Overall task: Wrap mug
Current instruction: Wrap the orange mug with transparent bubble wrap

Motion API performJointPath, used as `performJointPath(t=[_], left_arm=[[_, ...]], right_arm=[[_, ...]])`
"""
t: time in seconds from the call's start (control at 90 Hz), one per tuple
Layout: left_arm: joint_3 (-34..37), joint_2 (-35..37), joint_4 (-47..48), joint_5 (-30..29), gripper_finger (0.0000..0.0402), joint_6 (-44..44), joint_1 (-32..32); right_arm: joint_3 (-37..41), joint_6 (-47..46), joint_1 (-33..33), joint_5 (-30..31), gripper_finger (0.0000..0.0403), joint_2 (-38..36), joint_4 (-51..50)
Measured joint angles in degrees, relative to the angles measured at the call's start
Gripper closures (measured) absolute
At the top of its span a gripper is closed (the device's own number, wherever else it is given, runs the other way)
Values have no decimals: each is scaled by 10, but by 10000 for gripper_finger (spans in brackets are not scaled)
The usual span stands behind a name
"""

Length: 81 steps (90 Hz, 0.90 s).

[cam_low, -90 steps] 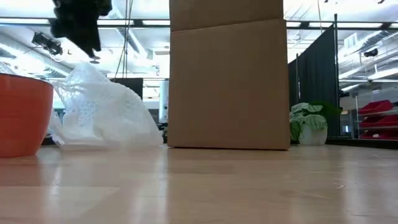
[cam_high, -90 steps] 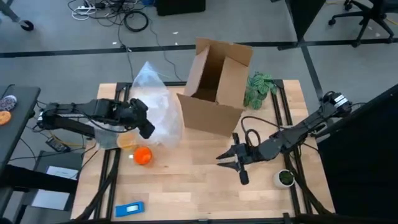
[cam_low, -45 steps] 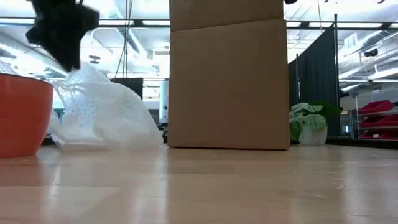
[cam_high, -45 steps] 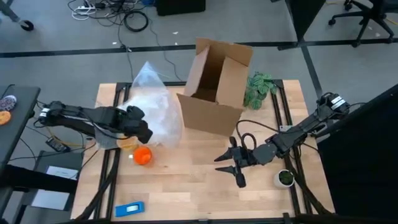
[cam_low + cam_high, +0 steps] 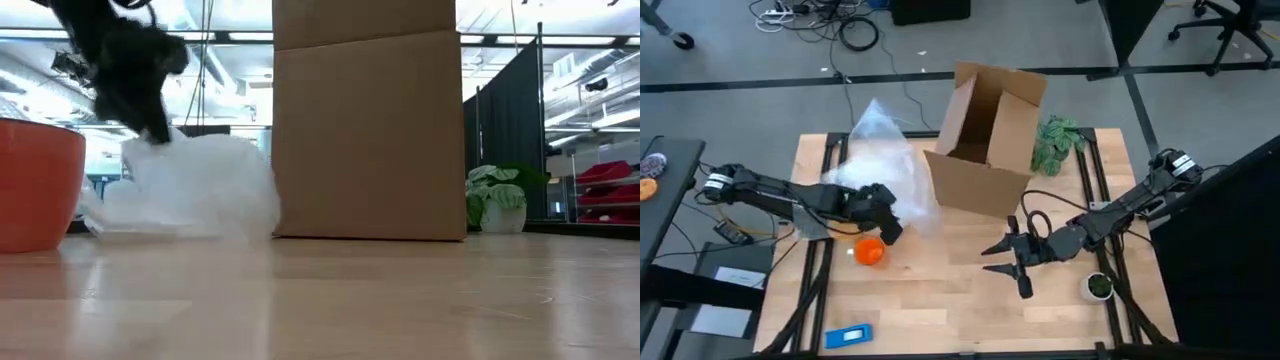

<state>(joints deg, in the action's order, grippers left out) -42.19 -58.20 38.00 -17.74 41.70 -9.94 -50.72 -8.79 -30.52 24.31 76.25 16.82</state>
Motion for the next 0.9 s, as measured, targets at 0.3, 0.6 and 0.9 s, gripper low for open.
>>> performJointPath(t=[0.3, 0.6, 0.9], left_arm=[[-119, 5, -30, -1, 401, -92, -15], [-230, 5, -246, 16, 402, -254, -44], [-212, -58, -558, 151, 402, -320, -59]], right_arm=[[0, 1, 0, -6, 270, 0, 13], [0, 28, -2, -41, 272, 0, 48], [0, 30, -33, -180, 275, -51, 55]])
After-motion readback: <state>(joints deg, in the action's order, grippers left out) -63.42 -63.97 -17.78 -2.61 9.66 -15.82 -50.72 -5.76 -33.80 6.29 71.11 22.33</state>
